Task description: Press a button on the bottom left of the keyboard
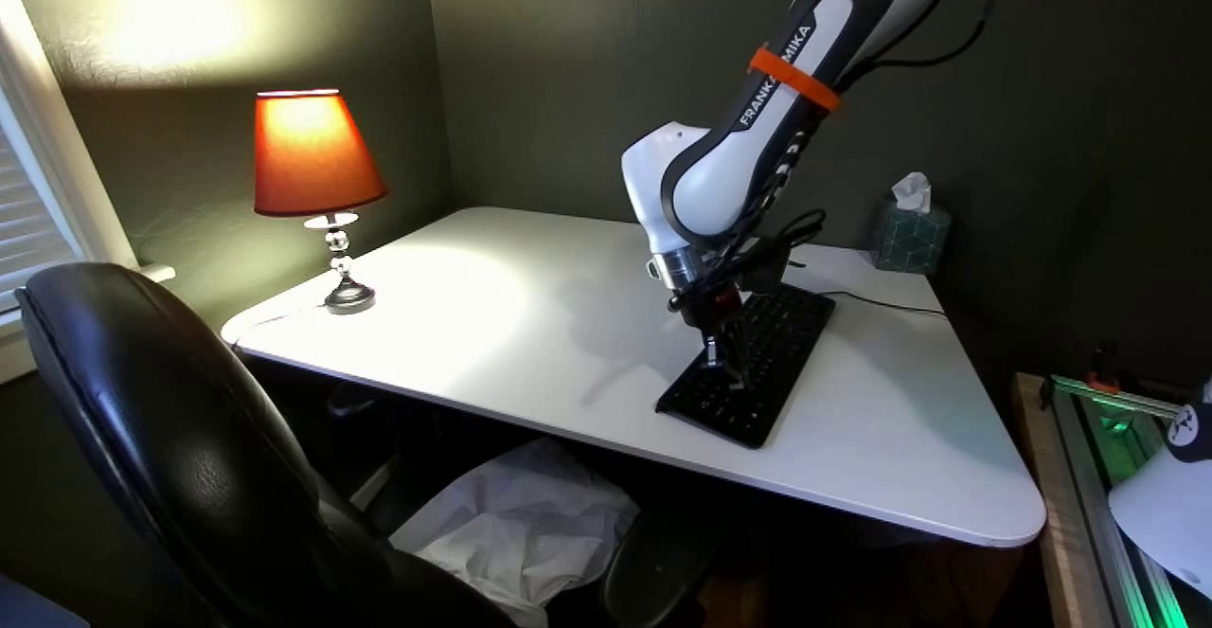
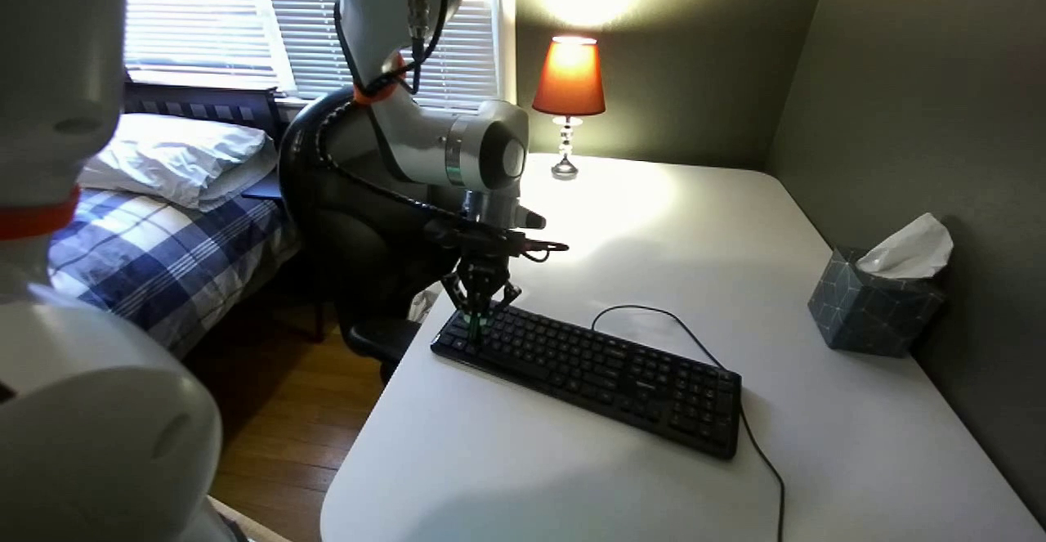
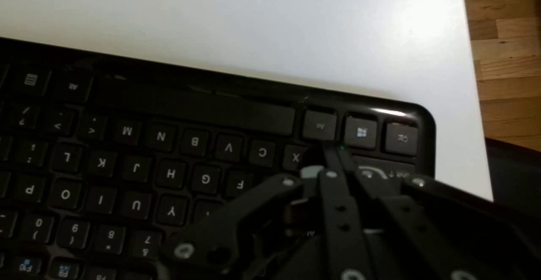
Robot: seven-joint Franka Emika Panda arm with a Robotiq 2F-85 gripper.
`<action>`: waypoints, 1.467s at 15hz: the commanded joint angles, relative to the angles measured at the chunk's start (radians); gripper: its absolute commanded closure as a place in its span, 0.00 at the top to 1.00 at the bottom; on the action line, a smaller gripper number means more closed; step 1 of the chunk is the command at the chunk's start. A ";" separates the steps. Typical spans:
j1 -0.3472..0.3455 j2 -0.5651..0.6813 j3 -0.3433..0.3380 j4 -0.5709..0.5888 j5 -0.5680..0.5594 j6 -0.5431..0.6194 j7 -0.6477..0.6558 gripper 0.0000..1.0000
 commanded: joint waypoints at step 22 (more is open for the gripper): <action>-0.017 0.055 0.009 0.071 0.039 -0.078 -0.051 0.00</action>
